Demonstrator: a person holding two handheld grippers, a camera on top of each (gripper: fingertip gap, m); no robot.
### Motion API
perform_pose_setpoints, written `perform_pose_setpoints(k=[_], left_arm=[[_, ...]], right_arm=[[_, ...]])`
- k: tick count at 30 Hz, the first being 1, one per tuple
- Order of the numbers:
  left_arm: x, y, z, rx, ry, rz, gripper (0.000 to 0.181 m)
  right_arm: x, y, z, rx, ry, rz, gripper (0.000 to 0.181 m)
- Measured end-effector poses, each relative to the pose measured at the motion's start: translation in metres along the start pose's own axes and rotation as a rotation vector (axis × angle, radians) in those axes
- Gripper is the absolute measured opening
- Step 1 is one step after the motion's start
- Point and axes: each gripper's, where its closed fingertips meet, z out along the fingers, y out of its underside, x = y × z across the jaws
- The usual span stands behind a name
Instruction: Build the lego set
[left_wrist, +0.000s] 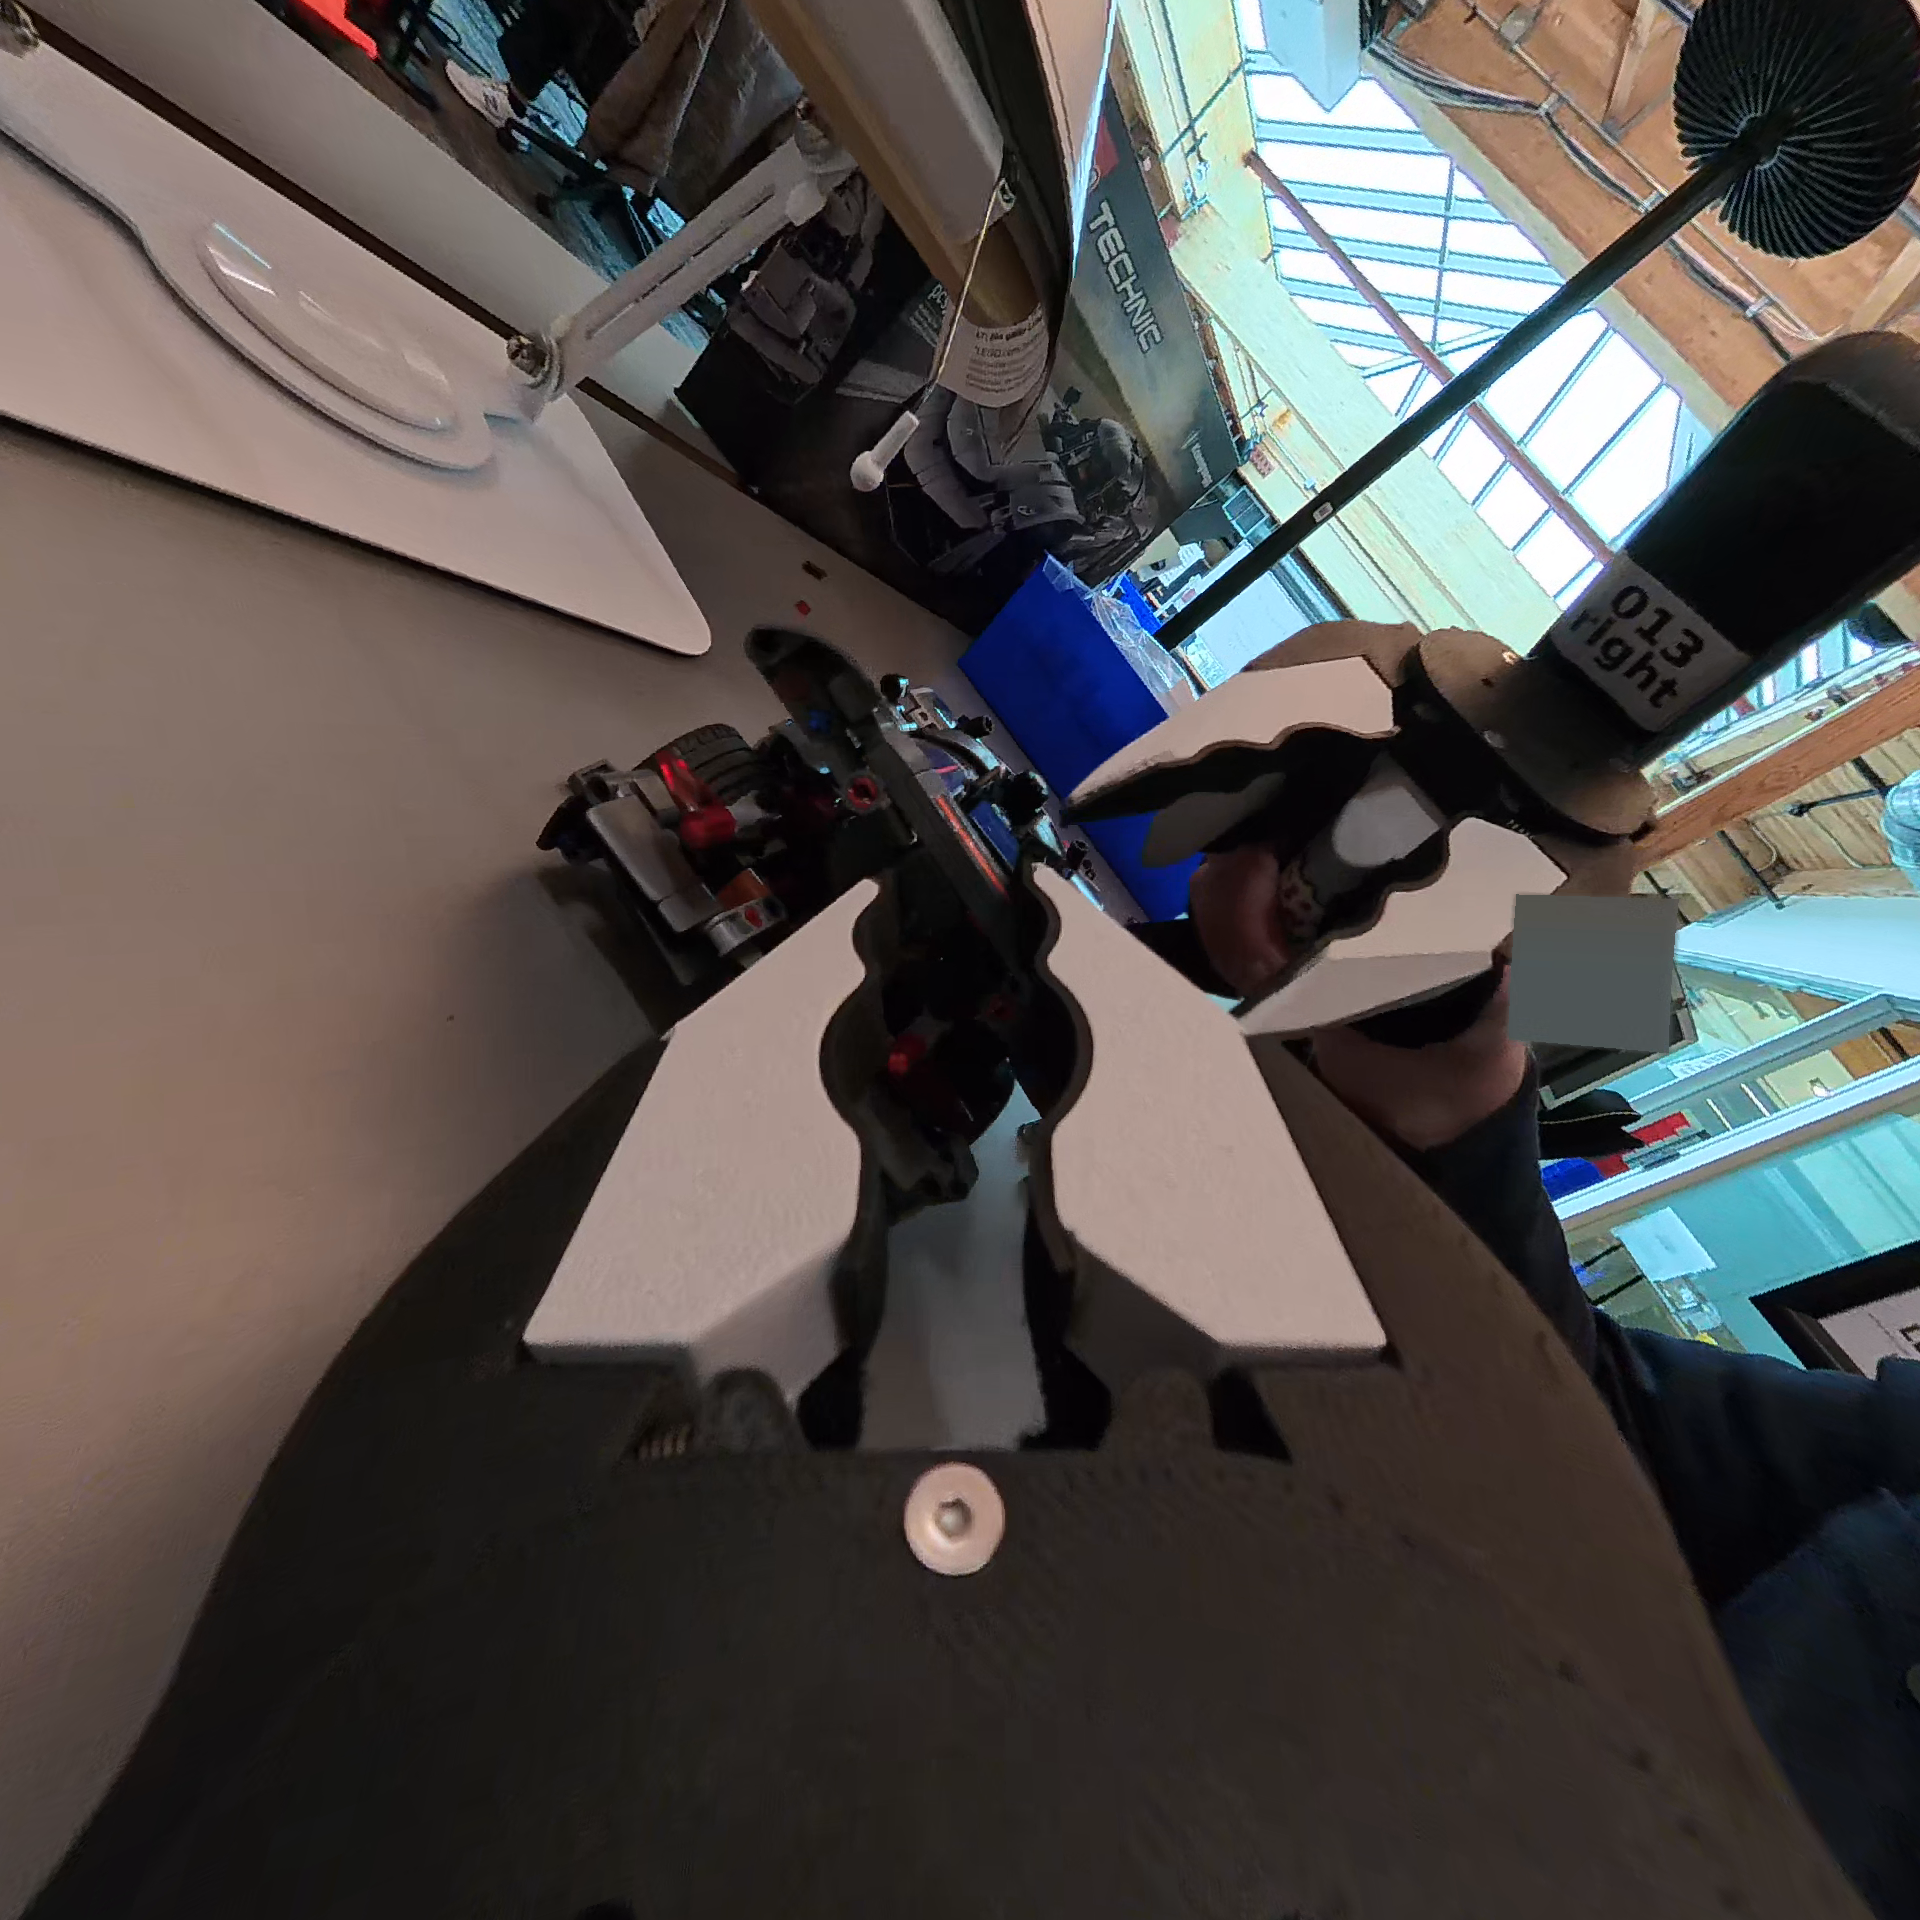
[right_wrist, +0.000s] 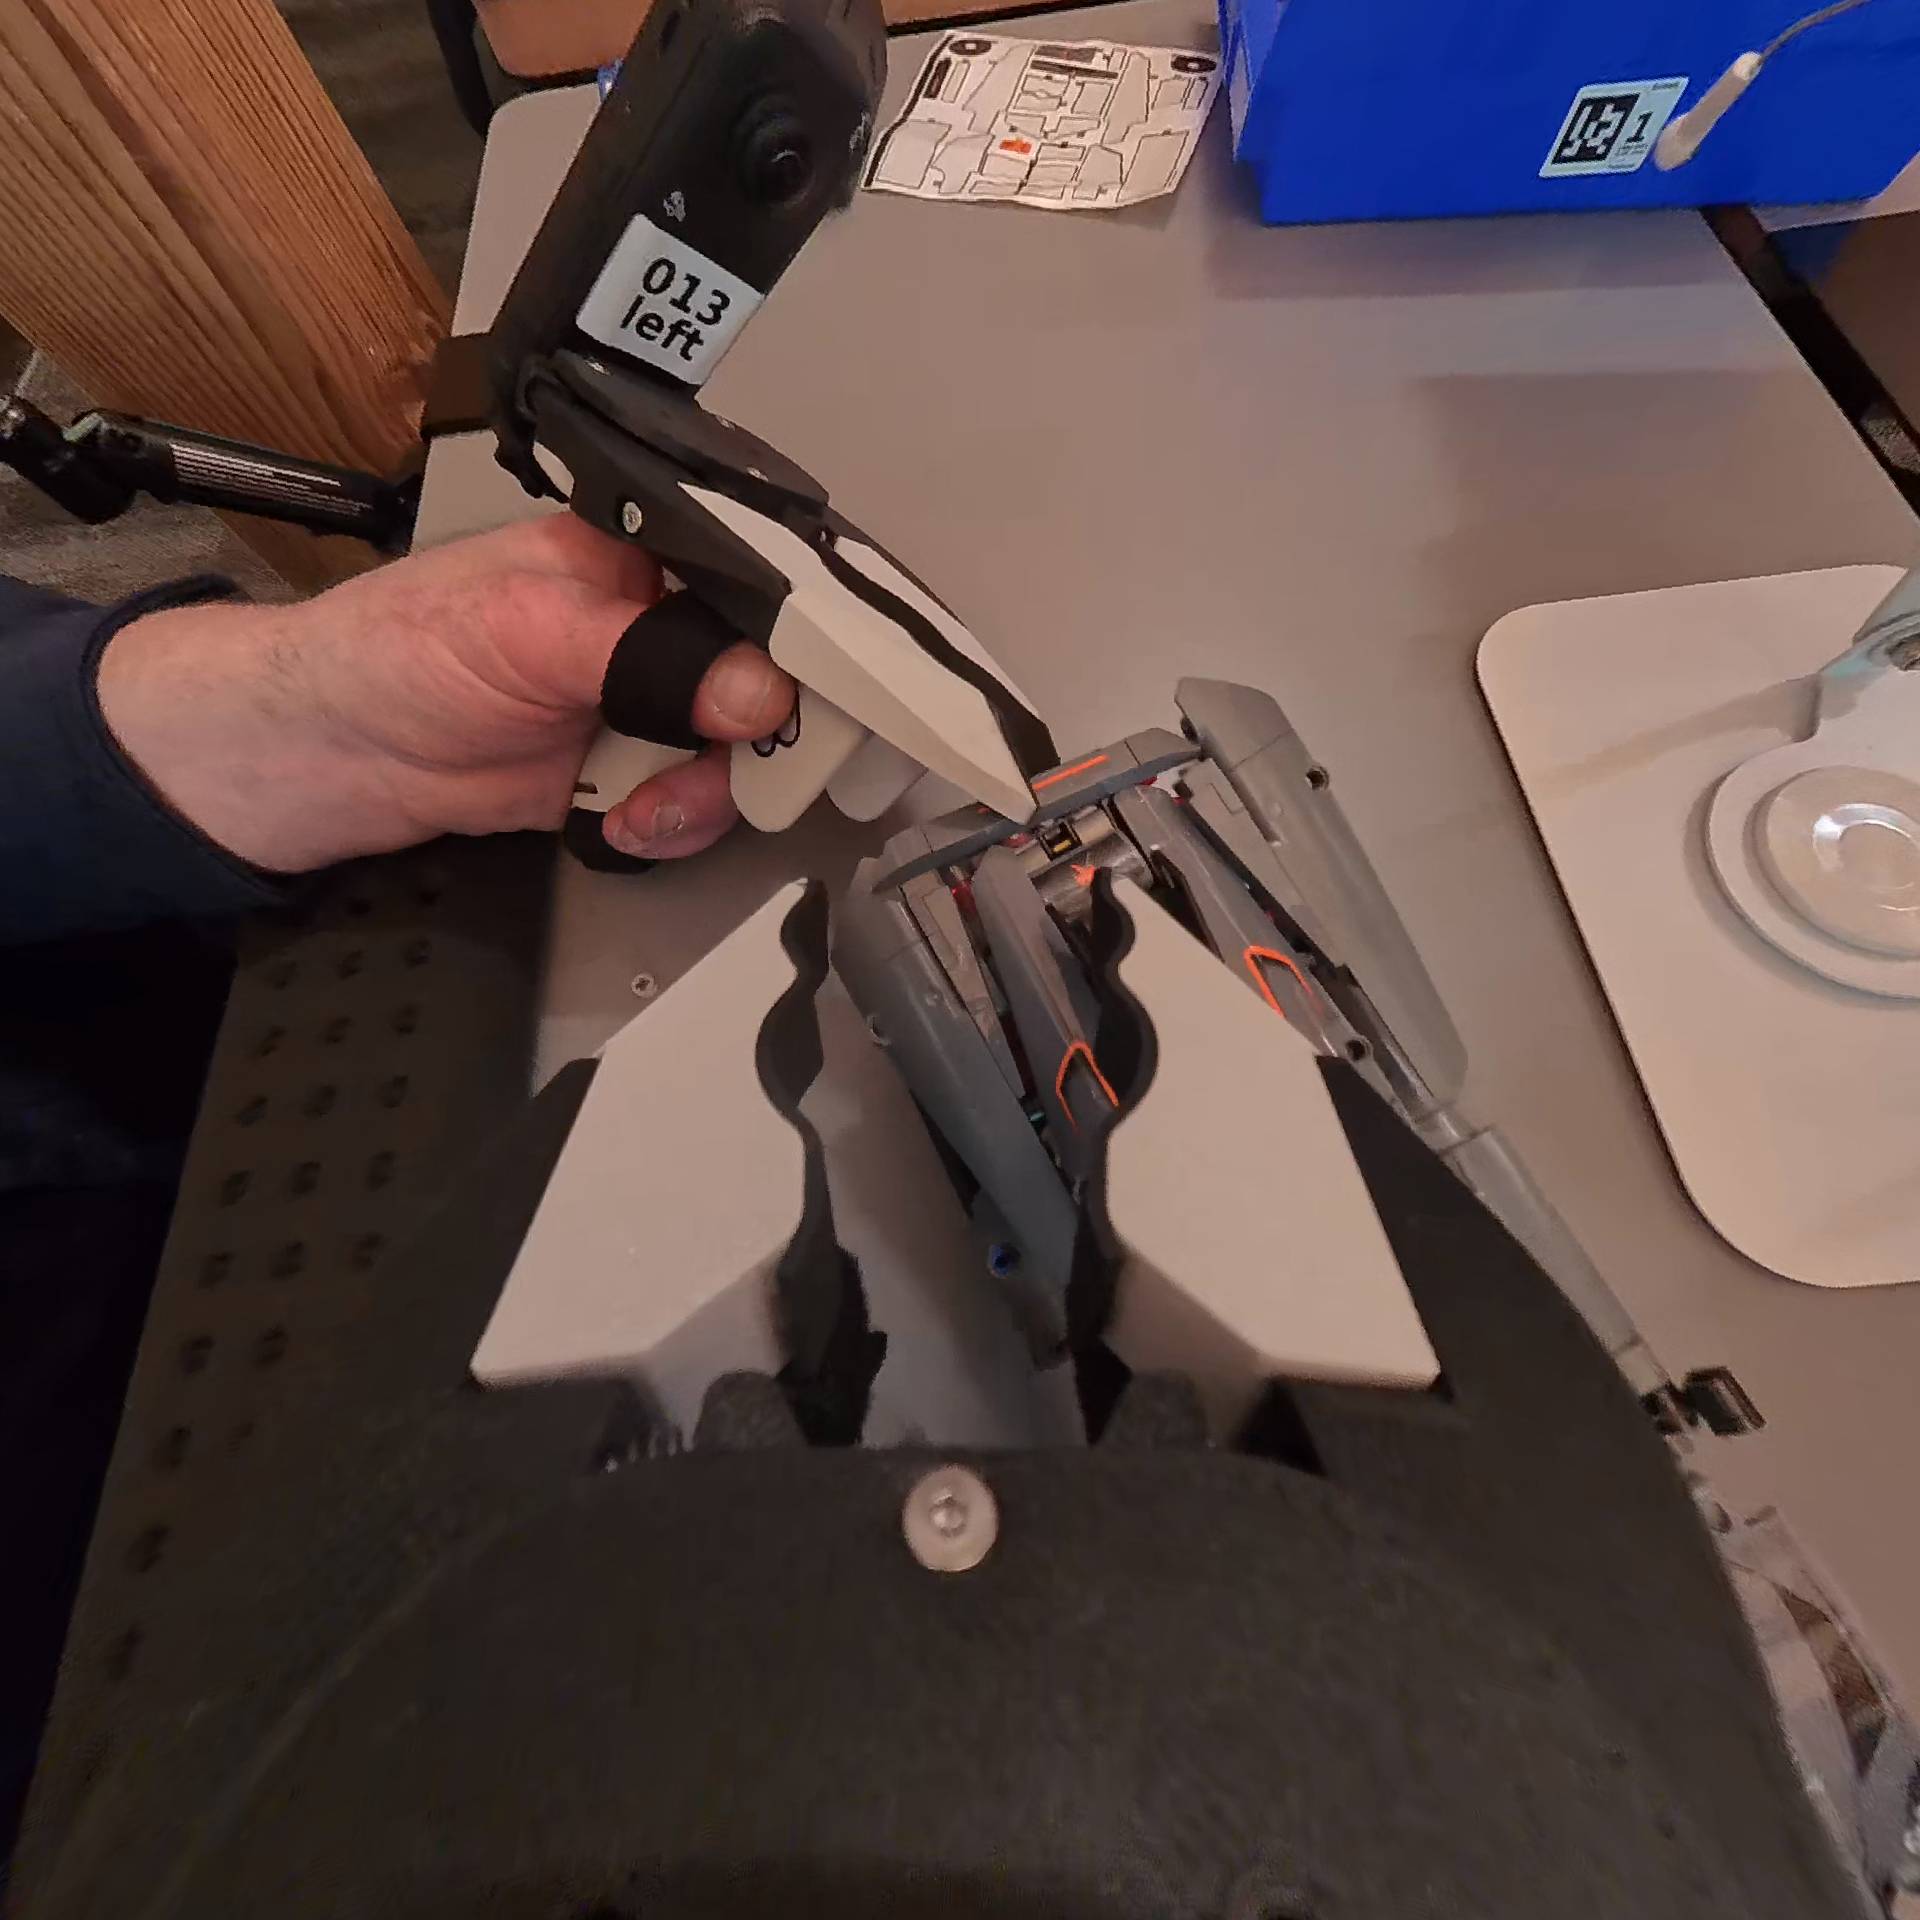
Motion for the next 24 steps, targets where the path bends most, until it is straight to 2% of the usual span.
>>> perform_pose_setpoints(k=[10,22,24], left_arm=[[-0.006,0.001,-0.004,-0.029,-0.038,0.032,0.021],[-0.008,0.002,-0.013,-0.056,-0.042,0.036,0.018],[-0.009,0.0,-0.016,-0.05,-0.05,0.041,0.006]], right_arm=[[-0.008,0.01,0.033,-0.075,0.056,-0.08,0.049],[-0.011,0.005,0.038,-0.037,0.048,-0.091,0.048],[-0.009,0.006,0.036,-0.038,0.053,-0.091,0.048]])
